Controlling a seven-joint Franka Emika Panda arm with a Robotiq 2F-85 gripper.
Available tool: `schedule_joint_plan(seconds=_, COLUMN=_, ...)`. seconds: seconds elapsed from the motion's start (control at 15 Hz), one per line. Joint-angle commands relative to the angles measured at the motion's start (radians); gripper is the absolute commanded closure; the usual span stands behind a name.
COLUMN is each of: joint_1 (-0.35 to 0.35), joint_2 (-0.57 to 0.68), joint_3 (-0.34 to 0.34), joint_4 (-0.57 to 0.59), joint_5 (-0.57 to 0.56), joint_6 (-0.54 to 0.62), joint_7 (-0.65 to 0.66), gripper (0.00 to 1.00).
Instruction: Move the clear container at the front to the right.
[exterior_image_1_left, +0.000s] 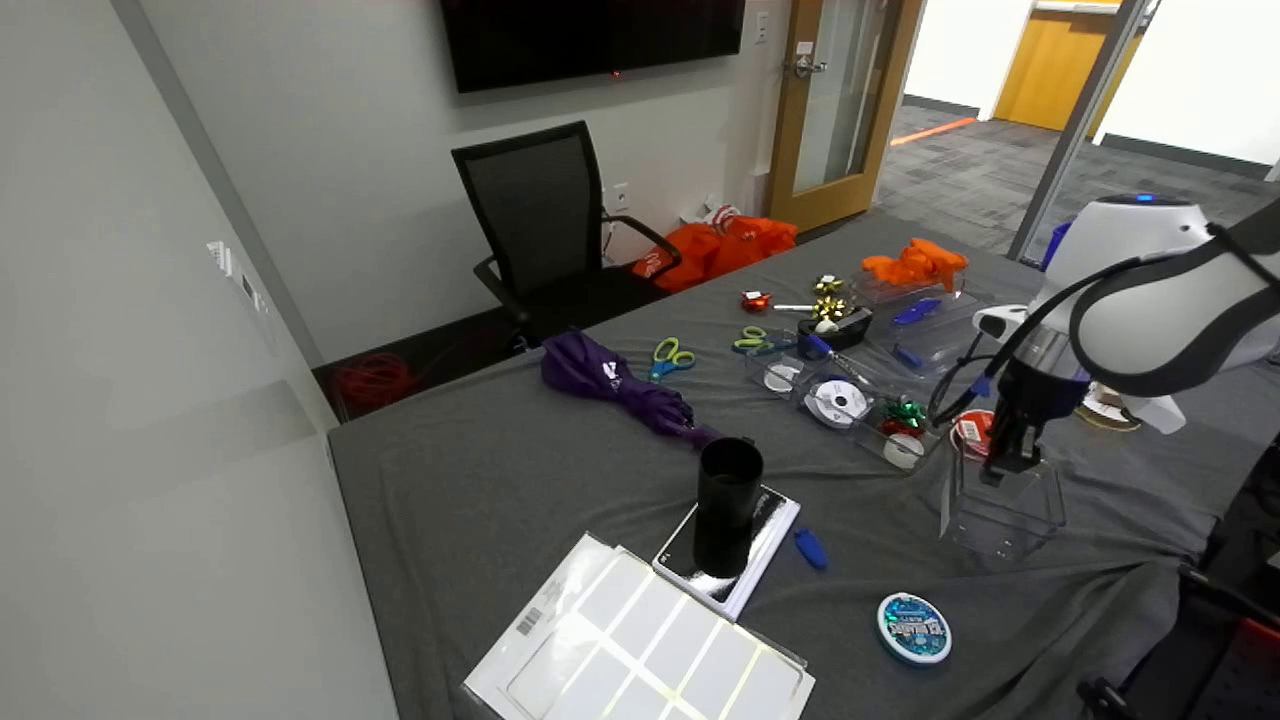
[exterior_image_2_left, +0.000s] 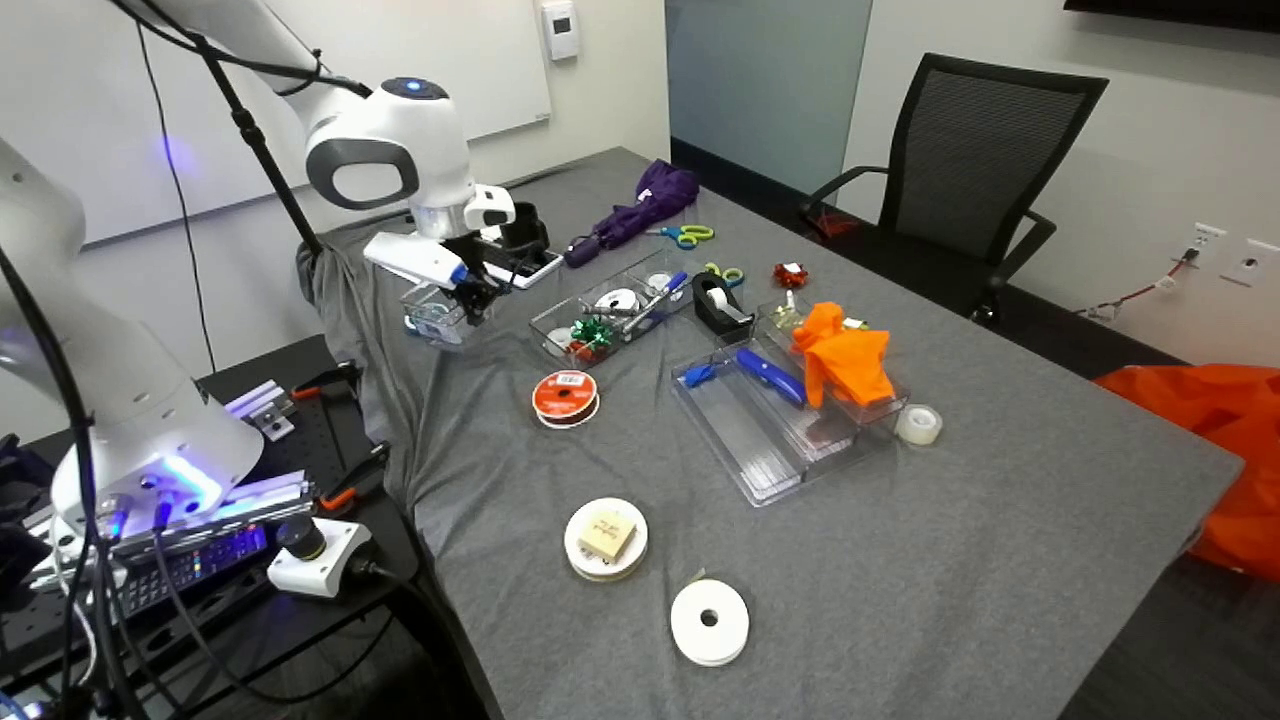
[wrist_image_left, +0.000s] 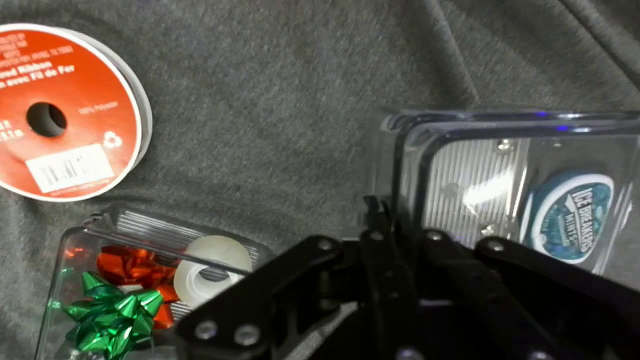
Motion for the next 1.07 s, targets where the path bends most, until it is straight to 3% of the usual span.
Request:
schedule_joint_plan(seconds=0.0, joint_1=0.011, joint_2=-0.143, joint_3=-0.085, joint_4=-0.034, joint_5=0.081, joint_6=-0.098, joint_7=-0.228, gripper=0.98)
schedule_joint_plan(seconds=0.2, joint_1=0.013, joint_2=-0.207, joint_3=-0.186, joint_4=-0.034, joint_5=-0.017, joint_6=-0.123, joint_7=-0.351, gripper=0.98)
schedule_joint_plan(seconds=0.4, joint_1=-0.013, joint_2=-0.239, joint_3=-0.254, joint_4=-0.028, joint_5=-0.249, joint_6=-0.134, joint_7=-0.396, gripper=0.98)
schedule_joint_plan(seconds=0.93, joint_1=-0.067, joint_2=-0.248, joint_3=-0.333, joint_4=-0.015, joint_5=-0.754, joint_6=-0.068, joint_7=-0.466, gripper=0.98)
schedule_joint_plan(seconds=1.0, joint_1=-0.04, joint_2=-0.235, joint_3=-0.335, joint_4=-0.008, joint_5=-0.677, joint_6=-0.101, joint_7=-0.432, gripper=0.93)
